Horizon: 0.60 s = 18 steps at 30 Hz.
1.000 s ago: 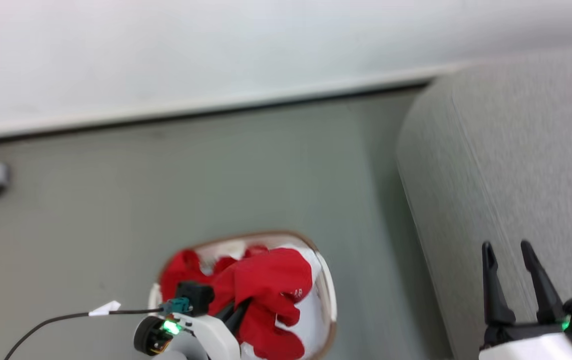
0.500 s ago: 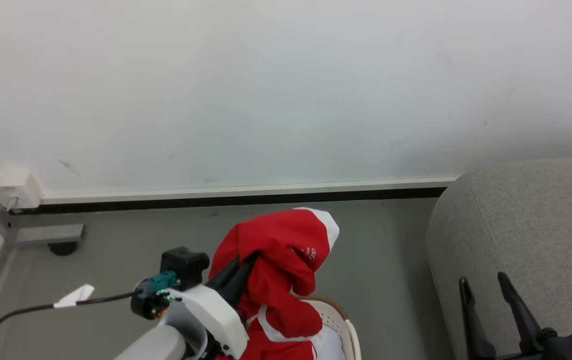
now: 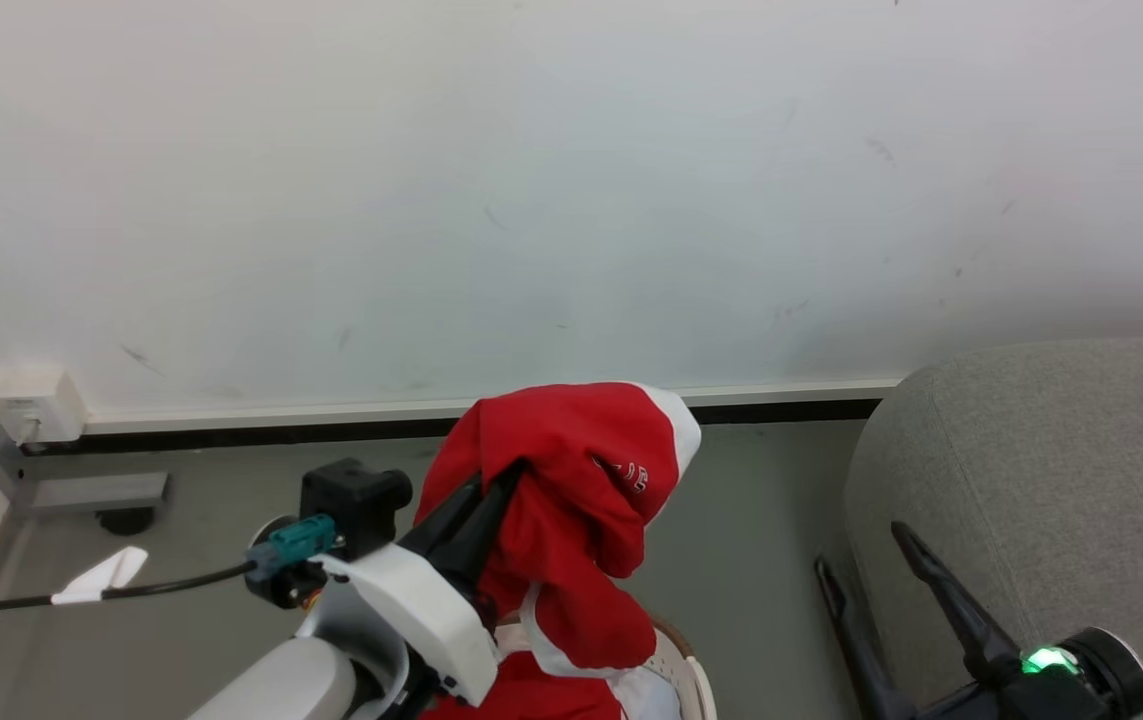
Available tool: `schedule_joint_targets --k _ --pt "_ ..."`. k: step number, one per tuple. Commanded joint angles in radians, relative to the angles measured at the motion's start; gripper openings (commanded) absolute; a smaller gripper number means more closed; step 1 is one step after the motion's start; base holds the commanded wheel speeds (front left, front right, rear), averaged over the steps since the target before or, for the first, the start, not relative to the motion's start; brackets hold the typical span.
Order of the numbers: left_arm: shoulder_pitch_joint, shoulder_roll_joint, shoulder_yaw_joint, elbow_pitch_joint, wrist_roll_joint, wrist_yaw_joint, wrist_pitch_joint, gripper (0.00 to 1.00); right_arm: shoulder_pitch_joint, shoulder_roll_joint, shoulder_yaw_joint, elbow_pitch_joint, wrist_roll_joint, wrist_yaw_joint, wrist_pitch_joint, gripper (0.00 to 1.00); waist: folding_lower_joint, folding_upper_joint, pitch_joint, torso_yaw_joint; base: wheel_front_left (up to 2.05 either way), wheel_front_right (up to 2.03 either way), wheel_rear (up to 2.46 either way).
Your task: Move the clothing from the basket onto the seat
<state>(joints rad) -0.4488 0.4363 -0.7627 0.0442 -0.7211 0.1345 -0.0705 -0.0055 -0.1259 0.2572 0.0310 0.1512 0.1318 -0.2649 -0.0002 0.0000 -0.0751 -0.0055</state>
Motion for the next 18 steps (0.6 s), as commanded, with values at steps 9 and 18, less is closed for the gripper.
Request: schedule_joint_targets --k 9,18 --pt "0.013 -0.006 -0.019 -0.050 -0.003 0.014 0.025 0.00 -0.180 -0.102 0.236 0.033 -0.002 -0.002 0.001 1.00 0.0002 0.0000 0.001 -0.009 0.00 0.00 0.00" --pt "-0.015 -0.045 -0.058 -0.042 0.004 -0.007 0.038 0.00 -0.387 -0.071 0.421 0.237 0.023 -0.002 0.001 1.00 0.0002 0.0000 0.005 -0.002 0.00 0.00 0.00"
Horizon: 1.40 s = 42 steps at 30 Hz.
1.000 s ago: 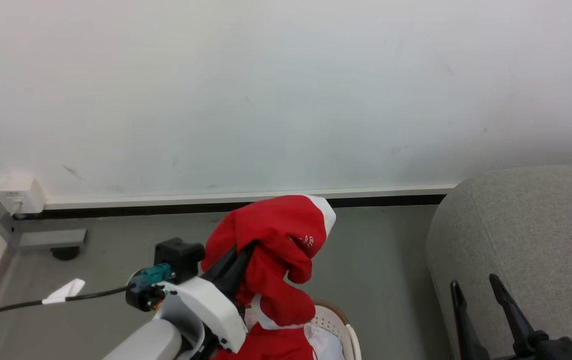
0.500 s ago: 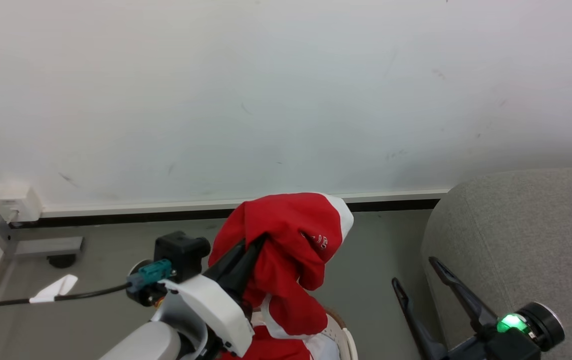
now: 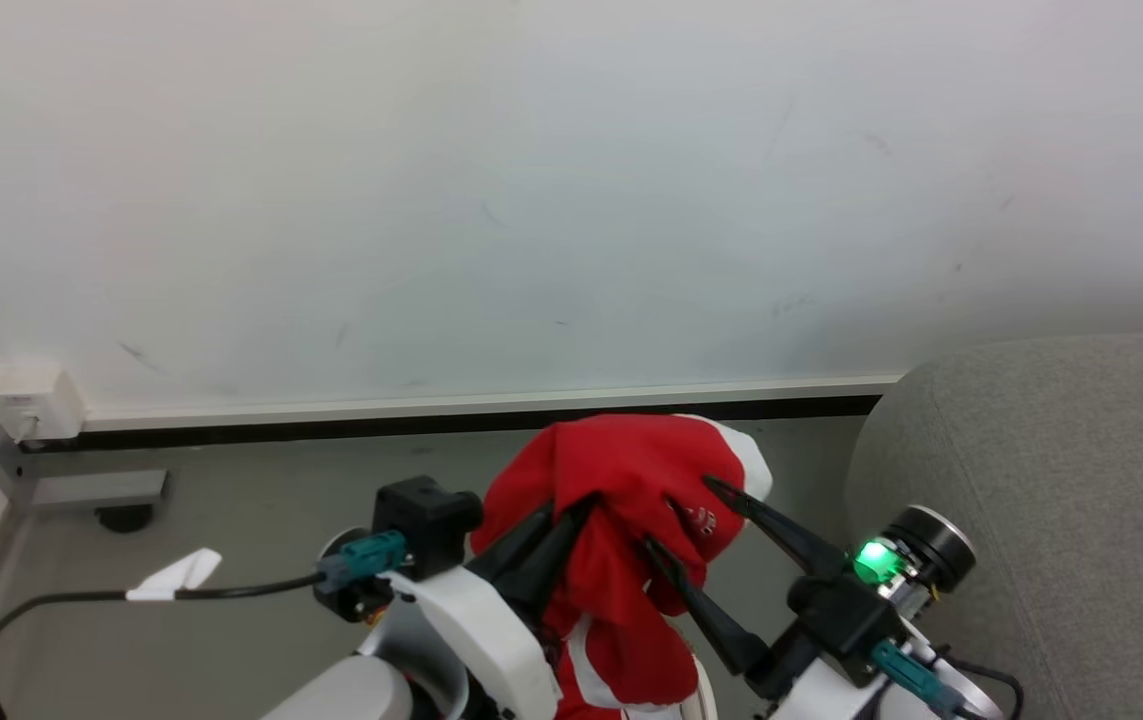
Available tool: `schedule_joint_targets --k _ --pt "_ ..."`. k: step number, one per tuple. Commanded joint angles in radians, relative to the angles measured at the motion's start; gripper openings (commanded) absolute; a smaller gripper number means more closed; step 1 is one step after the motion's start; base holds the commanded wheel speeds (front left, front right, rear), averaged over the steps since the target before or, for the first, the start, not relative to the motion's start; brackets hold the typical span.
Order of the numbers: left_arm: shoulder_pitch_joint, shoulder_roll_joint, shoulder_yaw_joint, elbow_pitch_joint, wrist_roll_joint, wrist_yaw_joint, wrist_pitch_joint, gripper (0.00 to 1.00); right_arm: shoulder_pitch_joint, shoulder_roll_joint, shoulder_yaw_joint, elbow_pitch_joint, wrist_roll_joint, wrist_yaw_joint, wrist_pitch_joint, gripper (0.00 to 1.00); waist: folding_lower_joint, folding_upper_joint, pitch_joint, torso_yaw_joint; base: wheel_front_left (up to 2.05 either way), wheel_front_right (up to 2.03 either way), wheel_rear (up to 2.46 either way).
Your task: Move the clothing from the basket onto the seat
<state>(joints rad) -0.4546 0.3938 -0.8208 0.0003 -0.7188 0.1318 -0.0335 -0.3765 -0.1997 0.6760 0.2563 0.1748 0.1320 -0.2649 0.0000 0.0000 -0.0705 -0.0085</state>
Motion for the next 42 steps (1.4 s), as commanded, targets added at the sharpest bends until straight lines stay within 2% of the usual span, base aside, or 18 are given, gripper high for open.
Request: schedule_joint_targets --k 1,8,9,10,18,19,20,21,32,42 --pt "-0.012 -0.007 -0.006 0.003 0.002 -0.008 0.002 0.00 -0.033 0.013 0.009 0.041 -0.008 -0.002 0.001 1.00 0.0000 0.0000 0.001 0.003 0.00 0.00 0.00" --pt "-0.028 -0.039 -0.045 0.014 -0.010 -0.042 0.023 0.00 -0.098 0.094 0.048 0.233 0.013 -0.002 0.001 1.00 0.0000 0.0000 0.005 0.016 0.00 0.00 0.00" --pt "-0.030 -0.043 -0.047 0.017 -0.011 -0.045 0.021 0.00 -0.105 0.102 0.049 0.250 0.024 -0.002 0.001 0.46 0.0000 0.0000 0.005 0.018 0.00 0.00 0.00" --pt "-0.032 -0.044 -0.047 0.020 -0.012 -0.044 0.020 0.00 -0.108 0.110 0.049 0.260 0.044 -0.002 0.001 0.00 0.0000 0.0000 0.005 0.019 0.00 0.00 0.00" --pt "-0.023 -0.034 -0.040 0.045 -0.016 -0.035 0.006 0.00 -0.110 0.126 0.026 0.275 0.116 -0.002 0.001 0.00 0.0000 0.0000 0.007 0.018 0.00 0.00 0.00" --pt "-0.022 -0.034 -0.036 0.048 -0.012 -0.032 0.000 0.27 -0.107 0.127 0.014 0.272 0.123 -0.002 0.001 0.00 0.0000 0.0000 0.008 0.017 0.00 0.00 0.00" --pt "-0.021 -0.033 -0.037 0.052 -0.006 -0.028 -0.007 0.74 -0.103 0.127 0.005 0.270 0.129 -0.002 0.001 0.00 0.0000 0.0000 0.008 0.016 0.00 0.00 0.00" --pt "-0.018 -0.033 -0.037 0.056 -0.003 -0.026 -0.010 1.00 -0.100 0.127 -0.006 0.267 0.136 -0.002 0.001 0.00 0.0000 0.0000 0.009 0.015 0.00 0.00 0.00" --pt "0.008 -0.050 -0.055 0.106 0.023 -0.029 -0.073 1.00 -0.077 0.091 -0.144 0.219 0.119 -0.002 0.001 0.00 0.0000 0.0000 0.021 -0.016 0.00 0.00 0.00" --pt "0.010 -0.078 -0.071 0.132 0.028 -0.040 -0.110 1.00 -0.062 0.061 -0.196 0.153 0.098 -0.002 0.001 0.00 0.0000 0.0000 0.045 -0.113 0.00 0.00 0.00"
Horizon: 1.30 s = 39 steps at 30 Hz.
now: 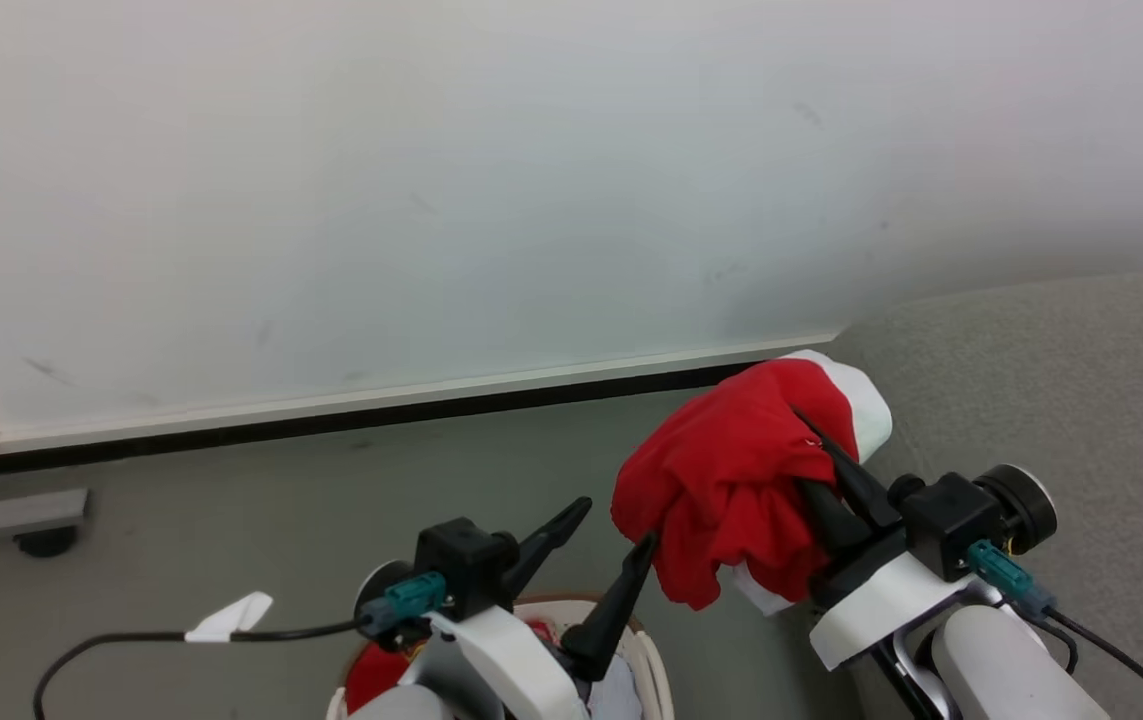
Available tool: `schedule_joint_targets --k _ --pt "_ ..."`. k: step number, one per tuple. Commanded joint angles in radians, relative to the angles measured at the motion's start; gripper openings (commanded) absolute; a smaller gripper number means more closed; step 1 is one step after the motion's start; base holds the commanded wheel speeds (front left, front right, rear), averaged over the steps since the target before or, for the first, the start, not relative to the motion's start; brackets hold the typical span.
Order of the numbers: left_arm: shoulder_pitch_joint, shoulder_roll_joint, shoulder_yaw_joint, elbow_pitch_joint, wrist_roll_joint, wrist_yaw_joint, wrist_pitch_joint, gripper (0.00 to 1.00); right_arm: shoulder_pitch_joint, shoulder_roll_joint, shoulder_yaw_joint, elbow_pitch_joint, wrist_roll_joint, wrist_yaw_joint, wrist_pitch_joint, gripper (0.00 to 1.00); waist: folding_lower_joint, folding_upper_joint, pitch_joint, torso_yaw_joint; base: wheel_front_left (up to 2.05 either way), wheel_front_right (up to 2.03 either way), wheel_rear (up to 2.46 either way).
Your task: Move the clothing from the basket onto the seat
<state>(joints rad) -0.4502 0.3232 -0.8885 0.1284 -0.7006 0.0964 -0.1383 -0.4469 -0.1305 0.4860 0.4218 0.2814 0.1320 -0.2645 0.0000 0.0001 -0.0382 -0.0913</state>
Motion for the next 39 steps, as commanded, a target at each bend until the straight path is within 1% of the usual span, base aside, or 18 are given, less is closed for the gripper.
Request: schedule_joint_targets --k 1,13,16,21,25,28,31,36,39 --pt "0.004 -0.011 -0.007 0.006 0.012 -0.005 -0.008 1.00 0.013 -0.012 -0.011 -0.022 -0.011 -0.002 0.000 0.00 0.0000 -0.0001 0.018 -0.044 0.00 0.00 0.00" --pt "-0.022 -0.048 -0.046 0.038 0.046 -0.025 -0.042 1.00 0.078 -0.052 -0.083 -0.105 -0.025 -0.002 0.000 0.00 0.0000 -0.0001 0.076 -0.207 0.00 0.00 0.00" --pt "-0.030 -0.053 -0.052 0.044 0.049 -0.029 -0.044 1.00 0.087 -0.057 -0.100 -0.118 -0.025 -0.002 0.000 0.00 0.0000 -0.0001 0.088 -0.235 0.00 0.00 0.00" --pt "-0.043 -0.057 -0.056 0.043 0.053 -0.026 -0.047 1.00 0.093 -0.059 -0.133 -0.136 -0.020 -0.002 0.000 0.00 0.0000 -0.0001 0.118 -0.254 0.00 0.00 0.00" --pt "-0.079 -0.050 -0.062 0.038 0.073 -0.039 -0.041 1.00 0.071 -0.058 -0.207 -0.149 -0.018 -0.002 0.000 0.00 0.0000 -0.0001 0.185 -0.241 0.00 0.00 0.00" --pt "-0.120 -0.040 -0.060 0.037 0.087 -0.051 -0.034 1.00 0.026 -0.069 -0.285 -0.139 -0.028 -0.002 0.000 0.00 0.0000 -0.0001 0.260 -0.217 0.00 0.00 0.00" --pt "-0.177 -0.032 -0.053 0.033 0.108 -0.063 -0.024 1.00 -0.043 -0.084 -0.371 -0.118 -0.047 -0.002 0.007 0.00 0.0000 -0.0001 0.359 -0.184 0.00 0.00 0.00" --pt "-0.294 -0.017 -0.033 0.048 0.136 -0.090 -0.021 1.00 -0.211 -0.142 -0.519 -0.100 -0.090 -0.002 0.044 0.00 0.0000 -0.0001 0.529 -0.120 0.00 0.00 0.00" --pt "-0.361 -0.023 -0.020 0.060 0.149 -0.107 -0.030 1.00 -0.315 -0.182 -0.613 -0.072 -0.120 -0.002 0.078 0.00 0.0000 -0.0001 0.617 -0.086 0.00 0.00 0.00"
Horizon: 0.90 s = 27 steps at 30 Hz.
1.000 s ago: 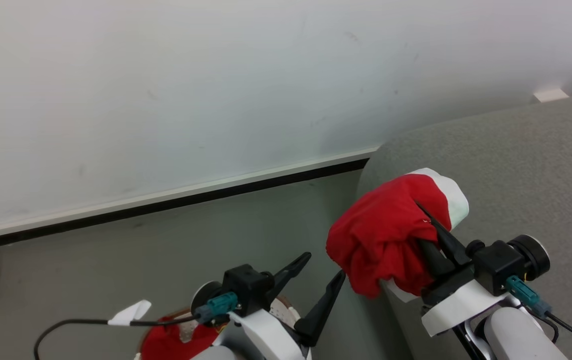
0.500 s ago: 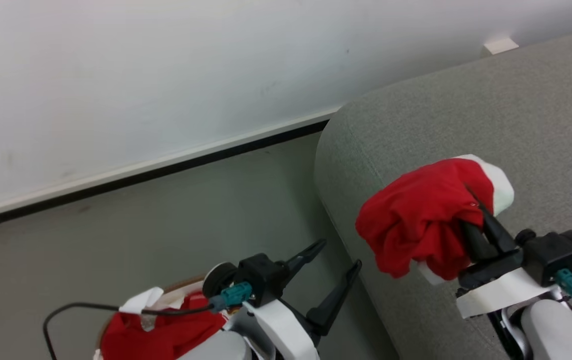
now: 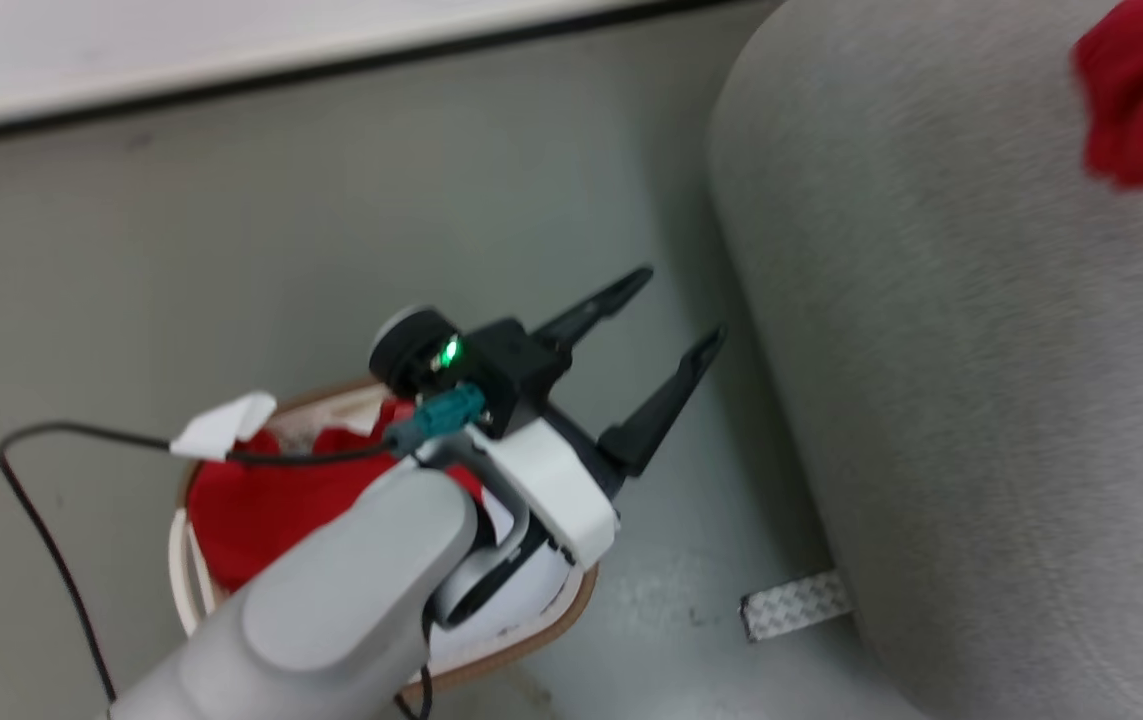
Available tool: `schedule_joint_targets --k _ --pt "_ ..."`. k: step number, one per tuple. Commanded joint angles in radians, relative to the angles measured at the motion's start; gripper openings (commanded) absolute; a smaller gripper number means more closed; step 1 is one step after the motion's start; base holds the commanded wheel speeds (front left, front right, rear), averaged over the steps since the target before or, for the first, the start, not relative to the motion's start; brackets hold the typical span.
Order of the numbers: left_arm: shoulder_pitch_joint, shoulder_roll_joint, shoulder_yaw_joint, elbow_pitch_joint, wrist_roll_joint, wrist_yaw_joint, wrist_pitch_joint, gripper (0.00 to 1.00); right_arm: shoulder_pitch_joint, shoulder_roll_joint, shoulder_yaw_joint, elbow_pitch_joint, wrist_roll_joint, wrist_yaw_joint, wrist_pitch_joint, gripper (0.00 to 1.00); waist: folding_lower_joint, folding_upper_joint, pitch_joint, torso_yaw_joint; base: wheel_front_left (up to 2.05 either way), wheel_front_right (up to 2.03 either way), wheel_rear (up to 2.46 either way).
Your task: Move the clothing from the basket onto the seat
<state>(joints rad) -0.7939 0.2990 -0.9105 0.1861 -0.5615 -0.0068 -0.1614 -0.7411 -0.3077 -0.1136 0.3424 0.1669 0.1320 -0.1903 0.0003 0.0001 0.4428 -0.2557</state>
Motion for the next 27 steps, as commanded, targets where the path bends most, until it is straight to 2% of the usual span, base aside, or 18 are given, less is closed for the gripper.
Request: schedule_joint_targets --k 1,8,10,12,13,14,17,20,22,27 --pt "-0.038 -0.001 0.006 0.008 0.016 -0.010 -0.012 1.00 -0.054 -0.020 -0.051 0.020 -0.019 -0.002 0.014 0.00 -0.0003 -0.0001 0.160 0.089 0.00 0.00 0.00" --pt "-0.118 -0.044 0.016 0.047 0.027 -0.033 -0.045 1.00 -0.185 -0.098 -0.353 0.139 -0.162 -0.002 0.062 0.00 -0.0003 -0.0001 0.264 0.170 0.00 0.00 0.00" --pt "-0.117 -0.053 0.015 0.060 0.026 -0.036 -0.056 1.00 -0.183 -0.095 -0.442 0.179 -0.210 -0.002 0.054 0.00 -0.0003 -0.0001 0.269 0.185 0.00 0.00 0.00" --pt "-0.104 -0.053 0.017 0.077 0.018 -0.037 -0.065 1.00 -0.170 -0.063 -0.525 0.221 -0.248 -0.002 0.046 0.02 -0.0003 -0.0001 0.268 0.192 0.00 0.00 0.00" --pt "-0.094 -0.050 0.018 0.087 0.013 -0.037 -0.069 1.00 -0.157 -0.044 -0.554 0.243 -0.267 -0.002 0.039 0.42 -0.0003 -0.0001 0.264 0.192 0.00 0.00 0.00" --pt "-0.083 -0.046 0.019 0.098 0.009 -0.038 -0.075 1.00 -0.141 -0.025 -0.582 0.269 -0.283 -0.002 0.026 1.00 -0.0003 -0.0001 0.256 0.190 0.00 0.00 0.00" --pt "-0.057 -0.046 0.023 0.121 0.000 -0.041 -0.084 1.00 -0.110 0.014 -0.619 0.321 -0.323 -0.002 -0.016 1.00 -0.0003 -0.0001 0.221 0.177 0.00 0.00 0.00" --pt "-0.020 -0.040 0.032 0.147 -0.013 -0.036 -0.091 1.00 -0.063 0.072 -0.605 0.364 -0.333 -0.002 -0.051 1.00 -0.0003 -0.0001 0.169 0.160 0.00 0.00 0.00" --pt "0.002 -0.037 0.042 0.155 -0.016 -0.030 -0.095 1.00 -0.034 0.085 -0.585 0.370 -0.321 -0.002 -0.068 1.00 -0.0003 -0.0001 0.131 0.148 0.00 0.00 0.00" --pt "0.075 -0.022 0.084 0.170 -0.034 -0.011 -0.104 1.00 0.080 0.133 -0.505 0.279 -0.271 -0.002 -0.075 1.00 -0.0003 -0.0001 0.024 0.128 0.00 0.00 0.00"
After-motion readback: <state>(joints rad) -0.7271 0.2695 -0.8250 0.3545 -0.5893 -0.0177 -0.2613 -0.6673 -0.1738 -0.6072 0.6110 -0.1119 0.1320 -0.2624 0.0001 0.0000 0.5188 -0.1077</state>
